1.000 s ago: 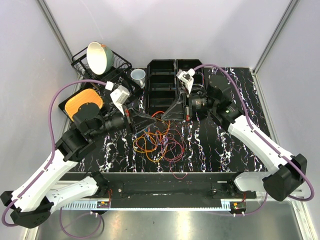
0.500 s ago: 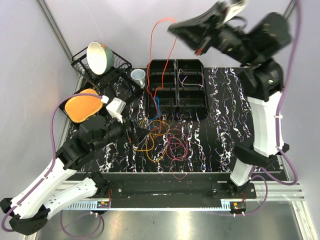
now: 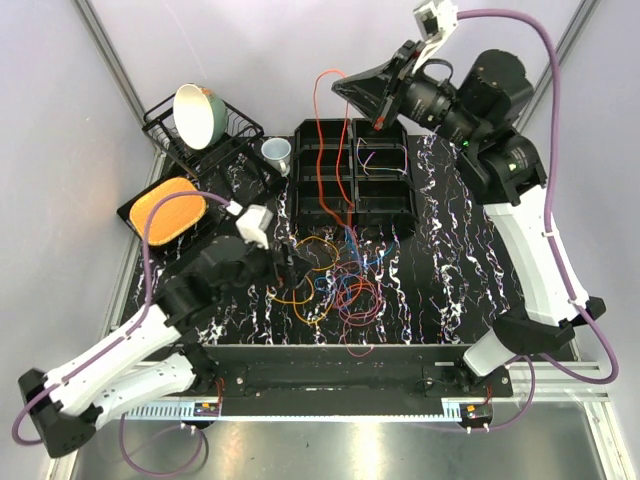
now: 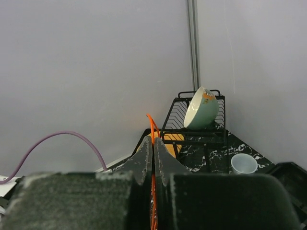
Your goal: Untangle the cables
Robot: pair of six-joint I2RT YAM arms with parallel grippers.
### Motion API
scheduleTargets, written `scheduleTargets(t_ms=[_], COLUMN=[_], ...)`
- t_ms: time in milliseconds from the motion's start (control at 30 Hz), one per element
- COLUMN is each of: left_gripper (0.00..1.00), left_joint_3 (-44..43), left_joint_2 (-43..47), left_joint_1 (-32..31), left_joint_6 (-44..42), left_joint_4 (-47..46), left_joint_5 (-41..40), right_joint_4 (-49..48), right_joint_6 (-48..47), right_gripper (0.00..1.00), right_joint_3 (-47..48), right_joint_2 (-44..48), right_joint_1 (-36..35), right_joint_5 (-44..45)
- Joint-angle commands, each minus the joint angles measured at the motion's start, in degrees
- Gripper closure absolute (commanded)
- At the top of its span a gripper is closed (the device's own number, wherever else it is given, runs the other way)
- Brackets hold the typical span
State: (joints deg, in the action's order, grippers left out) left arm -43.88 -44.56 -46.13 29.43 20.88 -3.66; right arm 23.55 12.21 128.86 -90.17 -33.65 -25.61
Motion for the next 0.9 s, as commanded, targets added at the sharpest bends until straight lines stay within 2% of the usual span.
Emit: scheduleTargets(t_ms=[0,200,233,433,633,767,833,867], left_gripper=[0.03,0.1,0.14,0.17,0.16,0.16,0.19,0.24], left_joint_3=[-1.12,-3.66,-4.02,-6.39,-9.29,-9.21,-9.3,-9.47], left_joint_2=[-4.99,-11.34,-12.13,-15.91,-20.13,-21.01,-21.1,-21.45], left_joint_1=[-3.96,-8.89,-9.76,-10.21,-10.21,-10.47,-10.74,-10.74], left_joint_6=[-0.78,-1.48,-1.92,-4.46,-5.18,-3.77,-3.68,-3.68], left_joint_4=[-15.24,-20.27,-20.27,-20.27,-20.71,-24.83,-25.36,-25.28], left_joint_5=[-4.42,-8.81,-10.99,-17.6,-14.9,-13.65,-14.0,-14.35], right_joint_4=[-3.77,-2.9,-2.98,-3.07,-2.9,-3.07,-2.98,-3.07], right_joint_6=[-1.39,-2.19,-2.19,-2.1,-2.54,-2.8,-2.8,-2.89], right_gripper=[1.0,1.0,1.0,1.0,1.0,1.0,1.0,1.0], right_joint_3=[-0.18,-1.06,-1.33,-3.09,-4.58,-5.89,-6.25,-6.6], right_joint_2=[2.45,3.69,4.03,5.09,6.15,6.59,6.85,6.94], right_joint_1=[-0.28,-0.19,-0.28,-0.28,-0.19,-0.19,-0.28,-0.28], right_joint_5=[1.87,3.63,3.37,2.58,2.14,2.31,2.23,2.14])
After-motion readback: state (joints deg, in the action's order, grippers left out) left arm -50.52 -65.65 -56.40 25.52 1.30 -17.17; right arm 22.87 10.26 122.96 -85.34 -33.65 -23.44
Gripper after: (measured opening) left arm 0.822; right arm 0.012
